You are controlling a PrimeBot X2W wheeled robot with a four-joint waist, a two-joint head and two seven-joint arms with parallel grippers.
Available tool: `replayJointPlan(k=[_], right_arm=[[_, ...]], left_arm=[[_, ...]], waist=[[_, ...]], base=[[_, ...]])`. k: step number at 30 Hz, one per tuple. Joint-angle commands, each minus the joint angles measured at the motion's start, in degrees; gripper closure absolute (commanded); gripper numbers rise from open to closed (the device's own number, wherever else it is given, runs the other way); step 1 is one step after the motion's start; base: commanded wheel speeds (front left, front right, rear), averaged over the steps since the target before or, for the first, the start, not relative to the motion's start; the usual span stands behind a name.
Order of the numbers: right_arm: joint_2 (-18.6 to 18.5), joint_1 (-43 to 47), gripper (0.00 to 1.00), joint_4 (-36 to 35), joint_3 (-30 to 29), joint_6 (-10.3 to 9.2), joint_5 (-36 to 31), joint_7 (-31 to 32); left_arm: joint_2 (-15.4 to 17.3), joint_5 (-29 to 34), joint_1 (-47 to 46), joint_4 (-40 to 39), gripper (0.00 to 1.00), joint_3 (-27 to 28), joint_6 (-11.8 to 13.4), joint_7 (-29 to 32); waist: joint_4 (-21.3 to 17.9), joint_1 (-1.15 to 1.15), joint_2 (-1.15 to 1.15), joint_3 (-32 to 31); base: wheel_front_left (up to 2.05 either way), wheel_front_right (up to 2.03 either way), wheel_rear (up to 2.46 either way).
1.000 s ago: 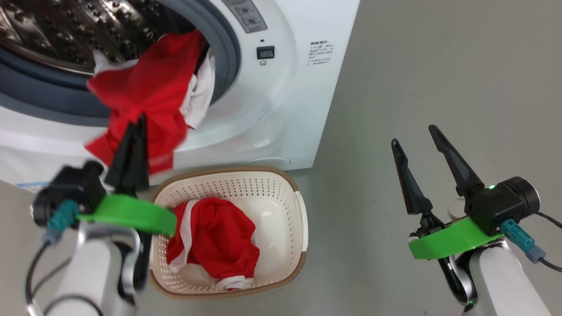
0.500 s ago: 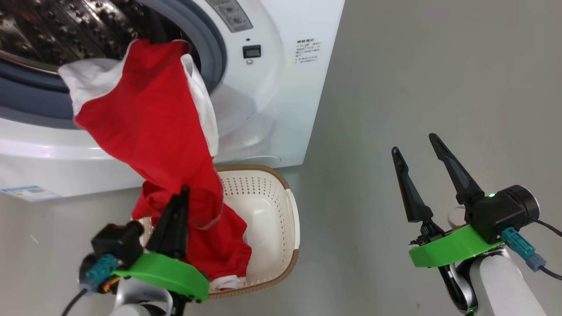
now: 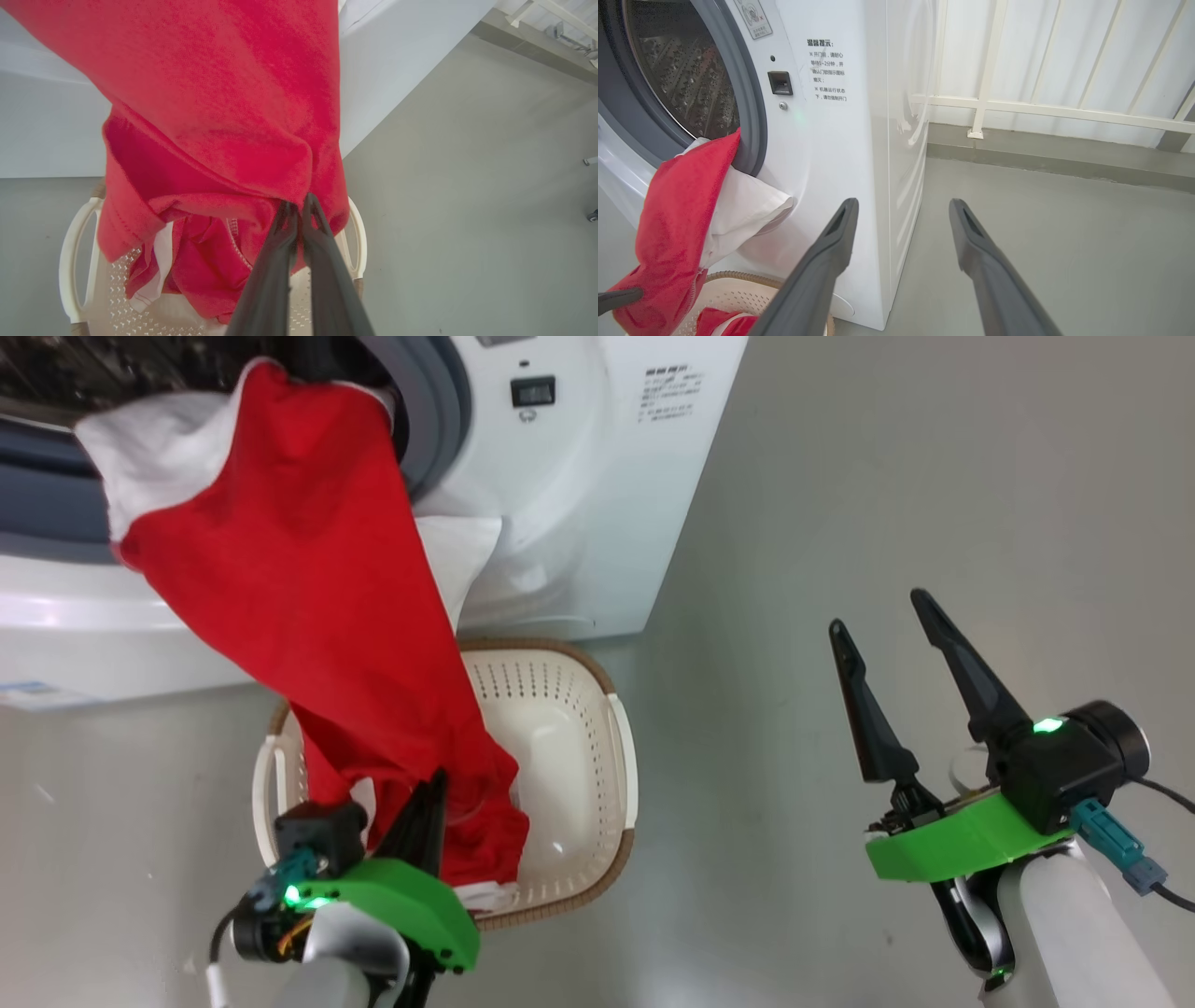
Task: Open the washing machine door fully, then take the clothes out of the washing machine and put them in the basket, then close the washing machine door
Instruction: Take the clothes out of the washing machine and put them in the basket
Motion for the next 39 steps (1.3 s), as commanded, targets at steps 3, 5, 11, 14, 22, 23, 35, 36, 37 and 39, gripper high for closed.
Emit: replayJointPlan(k=[3,5,11,14,22,23,35,36,37,39], right_arm=[[0.08,-1.37,0.0,-1.75,1.74,0.2,0.09,-0.36],[0.08,-1.9,0.0,-1.88,1.9,0.2,0.14,-0.36],[0.09,-3.36,0.0,-2.14,1.85,0.2,0.2,-0.36],[0.09,-3.8,0.0,-2.26,1.86,0.2,0.2,-0.36],[0.09,-5.31,0.0,-2.47,2.51,0.2,0.19,-0.36],[0.09,-5.47,0.0,-2.49,2.53,0.2,0.18,-0.36],[0.1,-6.08,0.0,-2.18,2.32,0.2,0.02,-0.36],[0.1,-6.13,0.0,-2.11,2.32,0.2,0.09,-0.36],[0.1,-6.17,0.0,-2.05,2.31,0.2,0.13,-0.36],[0.1,-6.22,0.0,-1.98,2.23,0.2,0.2,-0.36]], left_arm=[[0.02,-0.99,-3.49,4.65,1.0,0.76,-0.63,-0.87],[-0.11,-1.39,-5.34,8.63,1.0,0.42,-0.84,-0.91],[-0.3,-1.86,-10.88,20.99,1.0,-0.28,-1.51,-2.35],[-0.39,-2.42,-13.56,27.09,1.0,-0.51,-2.1,-3.26],[-0.55,-3.99,-18.95,41.19,1.0,-1.74,-3.6,-4.68],[-0.56,-4.12,-19.54,42.4,1.0,-1.89,-3.63,-5.01],[-0.59,-5.24,-24.54,49.29,0.0,-3.01,-3.41,-10.1],[-0.59,-5.28,-24.8,49.48,0.0,-3.01,-3.37,-10.37],[-0.59,-5.31,-25.05,49.66,0.0,-3.04,-3.44,-10.58],[-0.59,-5.26,-25.5,49.87,0.0,-3.18,-3.65,-11.03]], waist=[[-0.13,0.0,0.0,3.46],[-0.38,0.0,0.0,4.72],[-1.01,0.0,0.0,7.8],[-1.11,0.0,0.0,9.0],[-1.51,0.0,0.0,11.58],[-1.52,0.0,0.0,11.87],[-1.31,0.0,0.0,12.87],[-1.3,0.0,0.0,12.86],[-1.26,0.0,0.0,12.86],[-1.12,0.0,0.0,12.8]], base=[[0.0,0.0,0.0],[0.0,0.0,0.0],[0.0,0.0,0.0],[0.0,0.0,0.0],[0.0,0.0,0.0],[0.0,0.0,0.0],[0.0,0.0,0.0],[0.0,0.0,0.0],[0.0,0.0,0.0],[0.0,0.0,0.0]])
